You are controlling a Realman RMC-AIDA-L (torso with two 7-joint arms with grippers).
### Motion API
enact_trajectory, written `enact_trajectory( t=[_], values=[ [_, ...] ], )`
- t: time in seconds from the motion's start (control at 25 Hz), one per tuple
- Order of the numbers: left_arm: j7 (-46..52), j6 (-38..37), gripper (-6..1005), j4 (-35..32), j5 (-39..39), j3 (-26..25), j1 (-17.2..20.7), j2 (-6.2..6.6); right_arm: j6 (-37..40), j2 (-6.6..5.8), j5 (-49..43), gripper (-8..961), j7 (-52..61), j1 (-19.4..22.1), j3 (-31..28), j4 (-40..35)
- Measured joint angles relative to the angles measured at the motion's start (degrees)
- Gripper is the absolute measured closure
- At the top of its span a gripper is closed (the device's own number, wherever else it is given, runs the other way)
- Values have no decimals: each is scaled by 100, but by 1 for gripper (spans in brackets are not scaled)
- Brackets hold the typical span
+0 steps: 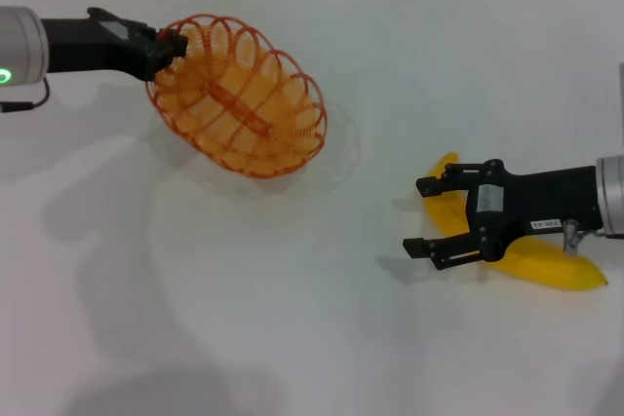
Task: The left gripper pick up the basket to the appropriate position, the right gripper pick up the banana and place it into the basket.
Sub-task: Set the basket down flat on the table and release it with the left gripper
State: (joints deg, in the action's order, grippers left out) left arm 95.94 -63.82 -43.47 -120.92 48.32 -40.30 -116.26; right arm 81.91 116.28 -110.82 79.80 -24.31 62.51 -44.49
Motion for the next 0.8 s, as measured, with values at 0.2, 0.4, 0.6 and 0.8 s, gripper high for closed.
enact_trajectory(
  t=[0.2,0.4,0.6,0.8],
  values=[
    [-174,191,912,440,284,18,-70,-3,0,0,-1,62,0,-8,14,9],
    [-150,382,916,810,328,-15,-112,-8,0,0,-69,62,0,-59,16,62],
    [-137,454,915,941,388,-51,-79,-16,-8,0,-133,63,0,-90,3,107],
    [-99,625,915,1075,550,-57,4,-19,-9,0,-141,63,0,-91,16,108]
  ],
)
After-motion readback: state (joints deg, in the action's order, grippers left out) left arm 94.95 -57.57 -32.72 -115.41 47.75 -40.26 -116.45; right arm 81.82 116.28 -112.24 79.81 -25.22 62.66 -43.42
